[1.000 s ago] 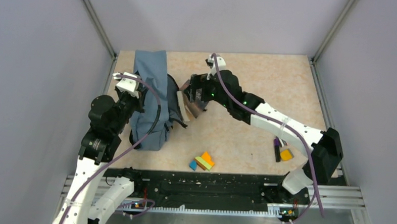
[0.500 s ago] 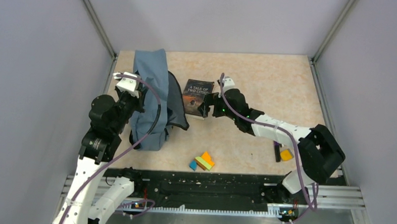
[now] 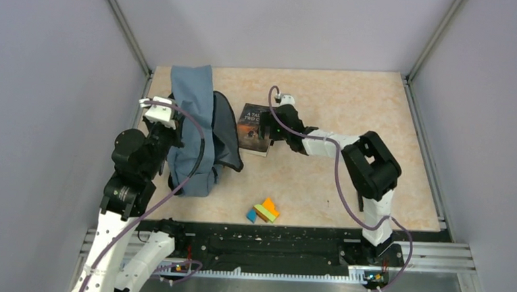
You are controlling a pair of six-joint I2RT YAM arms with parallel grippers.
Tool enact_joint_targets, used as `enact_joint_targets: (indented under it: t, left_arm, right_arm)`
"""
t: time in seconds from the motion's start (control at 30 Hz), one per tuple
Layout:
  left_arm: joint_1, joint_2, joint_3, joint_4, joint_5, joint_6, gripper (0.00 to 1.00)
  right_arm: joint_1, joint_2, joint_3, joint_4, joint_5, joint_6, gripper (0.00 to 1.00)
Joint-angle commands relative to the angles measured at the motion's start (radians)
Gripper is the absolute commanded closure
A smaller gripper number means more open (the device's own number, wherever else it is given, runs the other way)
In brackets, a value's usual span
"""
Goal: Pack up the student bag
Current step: Move the book to the center of the board.
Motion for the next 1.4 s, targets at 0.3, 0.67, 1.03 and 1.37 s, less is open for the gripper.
enact_joint_targets:
  t: [0.3,0.67,1.03,1.37]
  left_arm:
    - [0.004,0.043,0.271,-0.080,-0.290,-0.044,0.36]
    - [-0.005,0.381,0.734,-0.205,0.089,-0.141,0.20]
    - [-0.398,0.814,0.991,-0.177,-0.029,-0.152,0.17]
    - [-0.453,1.086,0.924,-0.046,0.055,-0.333,0.17]
  right_arm:
    - [-0.045,0.218,0.256,-0.068,-0.039,-0.073,0.26]
    - [-0.066,0.211,0.226,-0.176,0.102,-0.129,1.00]
    - [-0.214,-0.055,-0.130,-0.119,0.097,-0.104,1.00]
    - [-0.371,-0.301,-0.342,-0.095,-0.022,-0.089,1.00]
